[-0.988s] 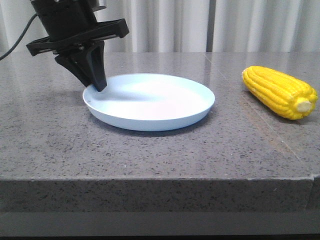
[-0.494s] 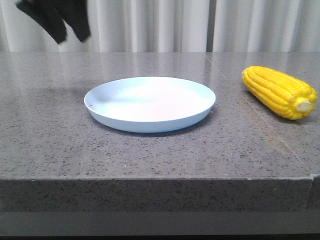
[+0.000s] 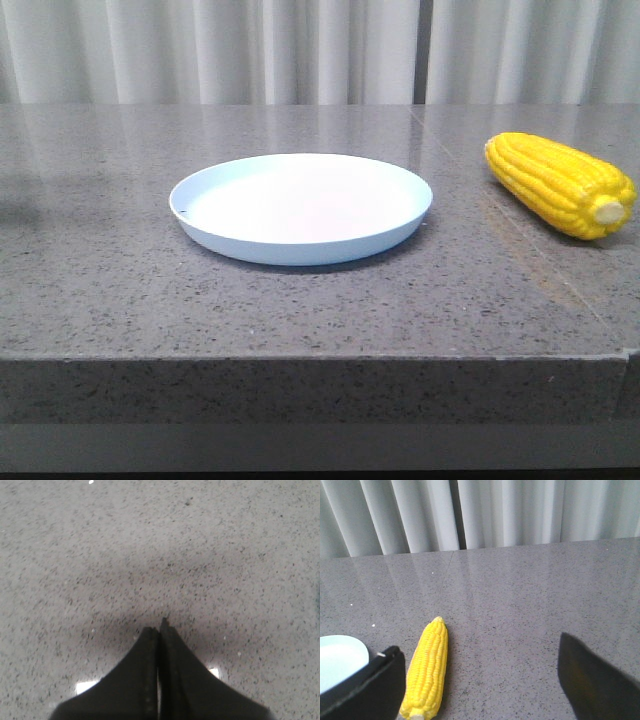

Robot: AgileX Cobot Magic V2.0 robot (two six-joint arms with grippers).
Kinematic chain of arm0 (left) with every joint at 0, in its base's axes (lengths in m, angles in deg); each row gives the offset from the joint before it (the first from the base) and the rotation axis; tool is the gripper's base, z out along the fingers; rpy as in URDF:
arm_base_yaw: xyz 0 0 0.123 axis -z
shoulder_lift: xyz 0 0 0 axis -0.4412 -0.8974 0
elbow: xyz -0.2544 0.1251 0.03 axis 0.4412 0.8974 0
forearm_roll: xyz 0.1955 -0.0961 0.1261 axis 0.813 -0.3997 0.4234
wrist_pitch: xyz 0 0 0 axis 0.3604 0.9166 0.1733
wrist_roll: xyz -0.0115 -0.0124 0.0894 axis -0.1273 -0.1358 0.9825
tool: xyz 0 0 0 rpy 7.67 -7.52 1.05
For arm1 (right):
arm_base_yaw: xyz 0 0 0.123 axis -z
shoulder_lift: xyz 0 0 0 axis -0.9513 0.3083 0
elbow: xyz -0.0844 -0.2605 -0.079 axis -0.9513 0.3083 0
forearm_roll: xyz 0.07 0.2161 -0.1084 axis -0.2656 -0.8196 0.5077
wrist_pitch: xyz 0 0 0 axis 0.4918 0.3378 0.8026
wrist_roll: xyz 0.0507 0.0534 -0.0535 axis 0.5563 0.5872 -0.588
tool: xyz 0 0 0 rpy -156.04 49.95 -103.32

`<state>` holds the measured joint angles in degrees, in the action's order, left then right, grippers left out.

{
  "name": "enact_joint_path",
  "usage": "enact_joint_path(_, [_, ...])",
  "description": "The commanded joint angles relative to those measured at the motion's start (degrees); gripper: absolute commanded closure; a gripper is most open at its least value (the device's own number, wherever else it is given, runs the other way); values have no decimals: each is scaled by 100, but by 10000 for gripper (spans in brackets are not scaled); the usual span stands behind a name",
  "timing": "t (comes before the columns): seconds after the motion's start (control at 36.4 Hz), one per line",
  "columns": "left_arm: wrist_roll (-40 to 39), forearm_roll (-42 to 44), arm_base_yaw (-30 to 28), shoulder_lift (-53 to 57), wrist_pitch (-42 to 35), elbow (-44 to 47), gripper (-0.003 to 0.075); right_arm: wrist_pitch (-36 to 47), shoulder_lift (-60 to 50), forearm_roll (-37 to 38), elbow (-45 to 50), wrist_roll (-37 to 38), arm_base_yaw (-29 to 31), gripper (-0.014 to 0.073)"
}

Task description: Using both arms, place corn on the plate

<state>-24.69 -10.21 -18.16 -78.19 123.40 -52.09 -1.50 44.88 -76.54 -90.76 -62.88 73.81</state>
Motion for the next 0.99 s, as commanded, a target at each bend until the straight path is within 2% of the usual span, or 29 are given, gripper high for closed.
enact_joint_path(0.0, [-50, -121, -15, 838, -922, 516, 741, 410, 76, 15, -196, -36, 29, -48])
enact_joint_path(0.19, [-50, -152, 134, 2211, -2342, 1884, 741, 410, 76, 15, -196, -36, 29, -48])
enact_joint_path(0.33, [-27, -83, 150, 3317, -2942, 2798, 741, 410, 76, 15, -196, -36, 29, -48])
enact_joint_path(0.52, [-29, -83, 150, 4874, -3040, 3658, 741, 408, 76, 15, -196, -36, 29, -48])
enact_joint_path(0.71, [-13, -5, 150, 6042, -3040, 4128, 741, 408, 76, 15, -196, -36, 29, -48])
enact_joint_path(0.96, [-13, 120, 150, 6852, -3029, 4336, 741, 408, 76, 15, -196, -36, 29, -48])
